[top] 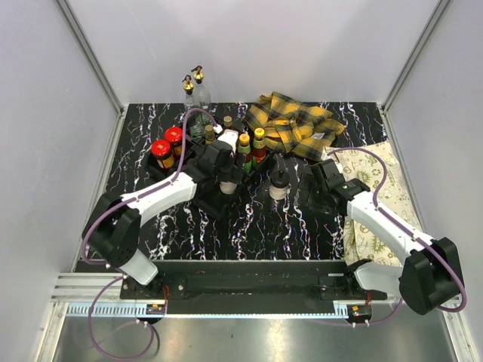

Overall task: Organize the condiment bottles
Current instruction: Place the bottle in the storage box.

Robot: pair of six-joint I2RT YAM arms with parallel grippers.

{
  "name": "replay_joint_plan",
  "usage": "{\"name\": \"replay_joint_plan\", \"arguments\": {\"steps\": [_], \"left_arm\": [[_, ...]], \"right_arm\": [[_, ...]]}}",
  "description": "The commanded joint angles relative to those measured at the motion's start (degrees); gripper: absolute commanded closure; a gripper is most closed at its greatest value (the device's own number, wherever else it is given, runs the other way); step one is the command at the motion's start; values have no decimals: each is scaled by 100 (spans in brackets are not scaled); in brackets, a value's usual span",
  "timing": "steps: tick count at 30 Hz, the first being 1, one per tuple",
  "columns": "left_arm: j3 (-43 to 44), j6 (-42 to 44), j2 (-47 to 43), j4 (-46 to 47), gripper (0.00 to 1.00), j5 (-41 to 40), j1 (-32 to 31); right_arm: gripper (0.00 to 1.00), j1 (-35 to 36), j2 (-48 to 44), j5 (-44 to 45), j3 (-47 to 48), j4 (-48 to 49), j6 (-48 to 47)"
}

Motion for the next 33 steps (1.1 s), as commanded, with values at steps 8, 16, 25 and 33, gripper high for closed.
{"name": "replay_joint_plan", "arguments": {"steps": [8,16,25,33], "left_arm": [[-39,200,-1789,32,1,72,30],[-4,385,-2203,57,1,1874,-224],[198,386,-1387,514,1,1989,-1086],[672,236,-140,936,1,1743,-1385]], "right_arm": [[0,-32,-322,-59,-27,155,22],[0,-40,-446,55,-9,129,162],[0,-84,-665,327,-105,58,347],[0,-181,-788,556,-167,15,523]]}}
